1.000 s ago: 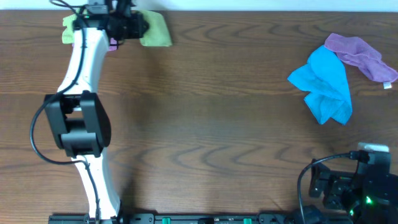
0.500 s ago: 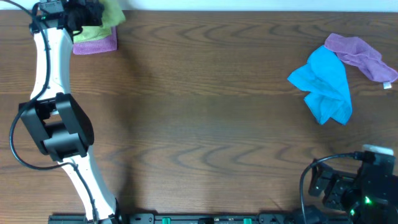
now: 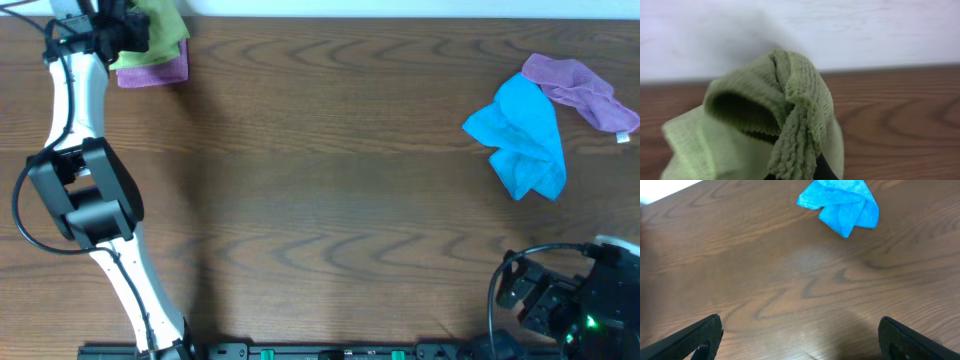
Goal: Fold the cloth
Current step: 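Lower the cloth onto the green-and-pink stack and open the left gripper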
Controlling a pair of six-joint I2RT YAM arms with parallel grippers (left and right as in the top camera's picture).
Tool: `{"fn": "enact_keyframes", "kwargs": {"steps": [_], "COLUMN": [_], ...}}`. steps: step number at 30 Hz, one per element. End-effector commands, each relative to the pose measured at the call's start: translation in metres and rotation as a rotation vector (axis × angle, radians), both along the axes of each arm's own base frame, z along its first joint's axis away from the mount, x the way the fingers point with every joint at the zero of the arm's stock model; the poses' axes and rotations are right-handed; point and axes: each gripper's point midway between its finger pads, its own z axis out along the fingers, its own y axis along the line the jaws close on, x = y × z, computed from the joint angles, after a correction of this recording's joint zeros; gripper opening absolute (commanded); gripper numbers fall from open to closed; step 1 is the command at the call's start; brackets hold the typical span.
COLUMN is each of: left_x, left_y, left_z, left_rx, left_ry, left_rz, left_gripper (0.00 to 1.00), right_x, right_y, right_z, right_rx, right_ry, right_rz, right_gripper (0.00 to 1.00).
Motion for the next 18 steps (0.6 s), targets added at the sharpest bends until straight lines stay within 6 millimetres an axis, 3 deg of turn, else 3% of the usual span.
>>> {"fn": "enact_keyframes", "kwargs": {"steps": [1, 7, 13, 18], "left_x": [0.003, 0.003, 0.006, 0.008], "left_y": [0.018, 0.032, 0.031, 0.033], "left_z": [0.013, -0.006, -0.04, -0.055], "left_rx": [0.029, 0.009, -0.024, -0.034], "left_ry": [-0.041, -0.027, 0.009, 0.024], "left_rz": [0.015, 0.024, 0.018, 0.024], "left_gripper": [0.06, 0.06, 0.06, 0.06], "right_x": [0.0, 0.002, 0.006, 0.009], "right_y": [-0.003, -0.003, 0.001, 0.004], "right_z": [0.004, 0.005, 0.01, 0.013], "right_rx": [0.036, 0.065, 0.102, 0.124], "right_ry": [-0.014, -0.024, -0.048, -0.065], "right_rz": [-0.056, -0.081, -0.089, -0.085], "right_gripper": [0.99, 0.99, 0.98, 0.98]}}
